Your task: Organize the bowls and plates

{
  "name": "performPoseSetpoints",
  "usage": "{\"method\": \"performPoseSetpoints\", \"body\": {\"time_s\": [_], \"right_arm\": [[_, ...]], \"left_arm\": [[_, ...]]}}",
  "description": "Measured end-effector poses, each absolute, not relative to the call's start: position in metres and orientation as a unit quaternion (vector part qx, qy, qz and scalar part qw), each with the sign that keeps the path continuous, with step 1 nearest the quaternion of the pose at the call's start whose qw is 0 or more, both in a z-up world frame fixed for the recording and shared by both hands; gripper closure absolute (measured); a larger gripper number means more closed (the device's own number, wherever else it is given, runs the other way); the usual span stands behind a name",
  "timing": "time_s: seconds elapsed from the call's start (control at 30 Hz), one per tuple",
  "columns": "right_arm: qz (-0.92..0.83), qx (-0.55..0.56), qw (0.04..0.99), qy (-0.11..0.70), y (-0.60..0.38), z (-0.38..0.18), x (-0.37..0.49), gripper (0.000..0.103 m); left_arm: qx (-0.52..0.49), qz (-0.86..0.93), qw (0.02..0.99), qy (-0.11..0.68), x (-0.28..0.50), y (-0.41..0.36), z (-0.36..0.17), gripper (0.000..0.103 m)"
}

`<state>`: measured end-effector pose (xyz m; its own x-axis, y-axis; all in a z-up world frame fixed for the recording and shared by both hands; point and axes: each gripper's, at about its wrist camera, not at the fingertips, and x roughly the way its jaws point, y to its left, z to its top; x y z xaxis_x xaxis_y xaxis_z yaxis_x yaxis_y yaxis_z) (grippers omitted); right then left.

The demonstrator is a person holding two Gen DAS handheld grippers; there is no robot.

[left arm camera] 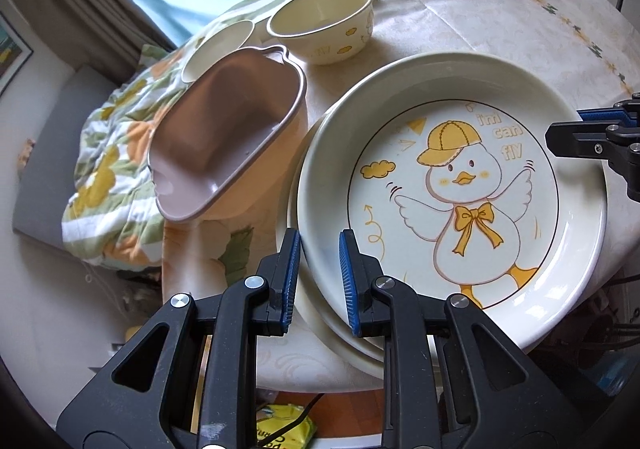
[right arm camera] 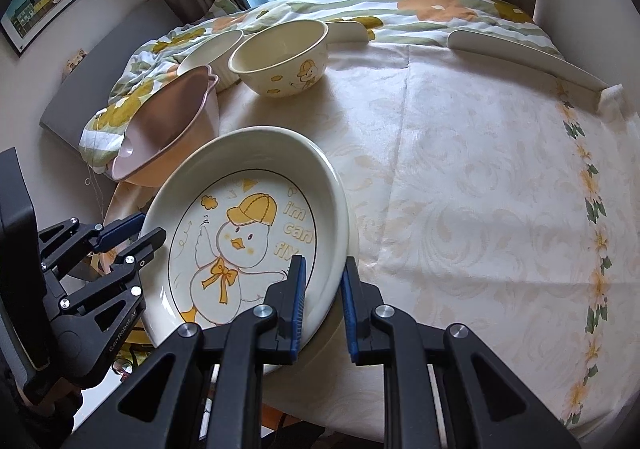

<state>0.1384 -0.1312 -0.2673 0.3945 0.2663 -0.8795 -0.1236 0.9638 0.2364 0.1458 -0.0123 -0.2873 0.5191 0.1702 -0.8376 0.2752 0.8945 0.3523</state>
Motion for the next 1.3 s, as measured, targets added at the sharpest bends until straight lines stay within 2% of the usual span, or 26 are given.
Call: {"method": "performPoseSetpoints", "body": {"time_s": [0.57, 0.9, 1.1, 1.27, 1.3], "right_arm": [[0.104, 0.025, 0.836, 0.538, -0.121, -0.267, 0.139, 0.087], [0.098, 0.041, 0.833, 0.542, -0.123, -0.266, 0.138, 0.087], [0.096, 0.058, 0.84, 0.53, -0.129, -0.25, 0.132, 0.087], [0.104, 0.06, 0.849, 0.514, -0.127, -0.221, 0.125, 0.087], [0.109, 0.062, 0.852, 0.509, -0.126, -0.212, 0.124, 0.087]], "left_arm": [[0.233, -0.029, 0.839, 0.49, 0.145, -0.011, -0.288, 0.085], [0.225, -0.039, 0.842, 0.489, 0.143, -0.007, -0.281, 0.085], [0.199, -0.045, 0.851, 0.484, 0.137, -0.002, -0.26, 0.085], [0.155, -0.044, 0.87, 0.465, 0.132, 0.012, -0.221, 0.085], [0.144, -0.044, 0.874, 0.461, 0.132, 0.017, -0.212, 0.08]]}}
